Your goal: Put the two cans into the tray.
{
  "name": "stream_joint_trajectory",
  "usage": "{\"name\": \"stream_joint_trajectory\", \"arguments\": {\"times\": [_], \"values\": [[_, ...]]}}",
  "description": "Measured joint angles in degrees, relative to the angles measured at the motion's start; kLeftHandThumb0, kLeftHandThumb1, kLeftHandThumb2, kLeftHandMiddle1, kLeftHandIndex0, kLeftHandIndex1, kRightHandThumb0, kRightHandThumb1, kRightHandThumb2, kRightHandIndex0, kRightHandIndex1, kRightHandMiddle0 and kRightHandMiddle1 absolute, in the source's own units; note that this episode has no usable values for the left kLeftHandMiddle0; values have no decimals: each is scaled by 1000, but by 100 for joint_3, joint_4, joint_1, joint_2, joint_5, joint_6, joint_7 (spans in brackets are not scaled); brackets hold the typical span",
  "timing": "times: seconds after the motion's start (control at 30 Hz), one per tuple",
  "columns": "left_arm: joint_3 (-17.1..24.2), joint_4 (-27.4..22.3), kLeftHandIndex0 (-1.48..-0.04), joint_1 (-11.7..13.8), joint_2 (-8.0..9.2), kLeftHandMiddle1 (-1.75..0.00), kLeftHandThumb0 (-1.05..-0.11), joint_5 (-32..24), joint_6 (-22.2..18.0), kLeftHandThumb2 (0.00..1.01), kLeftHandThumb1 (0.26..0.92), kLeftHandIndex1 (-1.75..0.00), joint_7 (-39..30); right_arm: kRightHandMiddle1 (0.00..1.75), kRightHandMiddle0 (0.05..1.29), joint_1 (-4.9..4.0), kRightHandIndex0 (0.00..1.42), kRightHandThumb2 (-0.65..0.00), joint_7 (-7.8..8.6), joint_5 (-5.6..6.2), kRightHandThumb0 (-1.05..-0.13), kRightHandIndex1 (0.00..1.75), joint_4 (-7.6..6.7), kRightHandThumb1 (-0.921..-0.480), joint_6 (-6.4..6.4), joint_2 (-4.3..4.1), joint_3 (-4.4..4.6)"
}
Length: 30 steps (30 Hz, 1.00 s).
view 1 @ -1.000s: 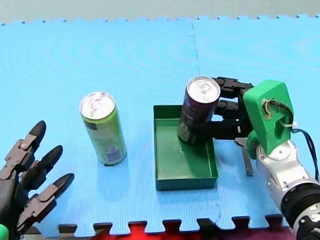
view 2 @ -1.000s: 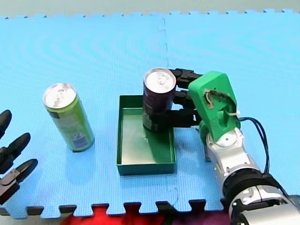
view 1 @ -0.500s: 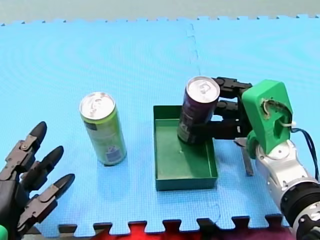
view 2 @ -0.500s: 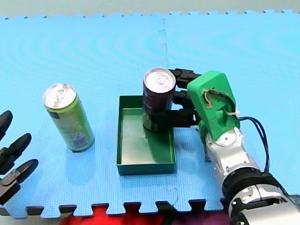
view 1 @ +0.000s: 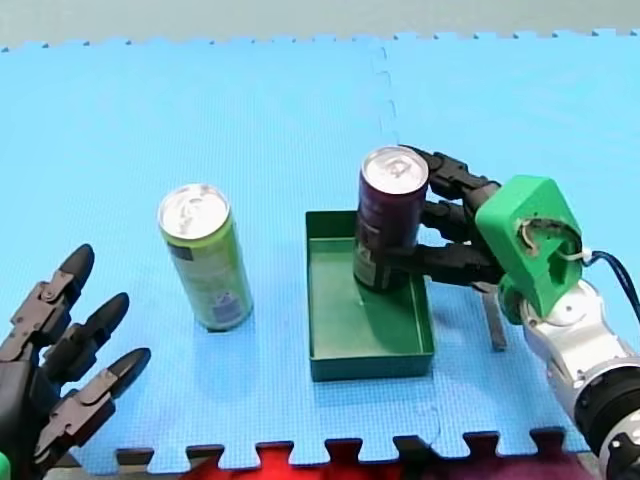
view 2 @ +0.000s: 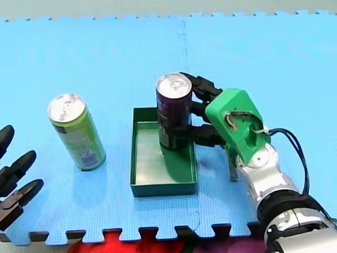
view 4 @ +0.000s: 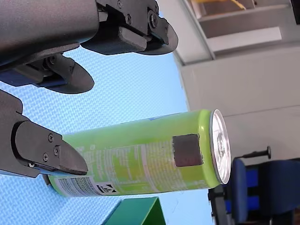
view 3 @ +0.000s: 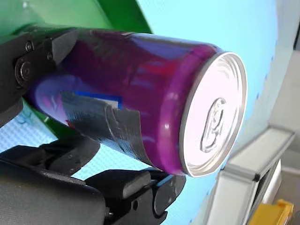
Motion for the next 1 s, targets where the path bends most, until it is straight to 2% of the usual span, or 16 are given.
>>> {"name": "stream_joint_trajectory", "arguments": {"times": [0.17,0.33,0.53,0.67,0.83,1.0], "values": [[7,41,-297,-13,0,0,-997,-22,-35,0,903,0,-43,0,240,0,354,-4,-133,-115,-921,0,-3,-765,-6,-5,68],[13,58,-297,-15,0,-1,-994,-29,-65,0,901,0,-72,0,205,0,315,-8,-356,-250,-971,0,-9,-786,4,-6,173],[22,58,-298,-15,2,-1,-993,-28,-67,1,903,-1,-83,0,171,22,243,-7,-494,-312,-1038,0,-2,-805,43,-30,214],[26,66,-299,-20,5,0,-994,-27,-77,1,905,-1,-94,0,154,38,214,-6,-476,-290,-1048,0,8,-809,47,-48,196],[48,124,-296,-39,25,0,-992,-37,-101,0,904,0,-137,0,137,41,168,-8,-316,-220,-1048,0,32,-820,24,-70,159],[68,210,-293,-79,44,0,-990,-54,-120,0,905,0,-177,0,125,41,145,-9,-133,-149,-1048,0,37,-828,-26,-151,110]]}}
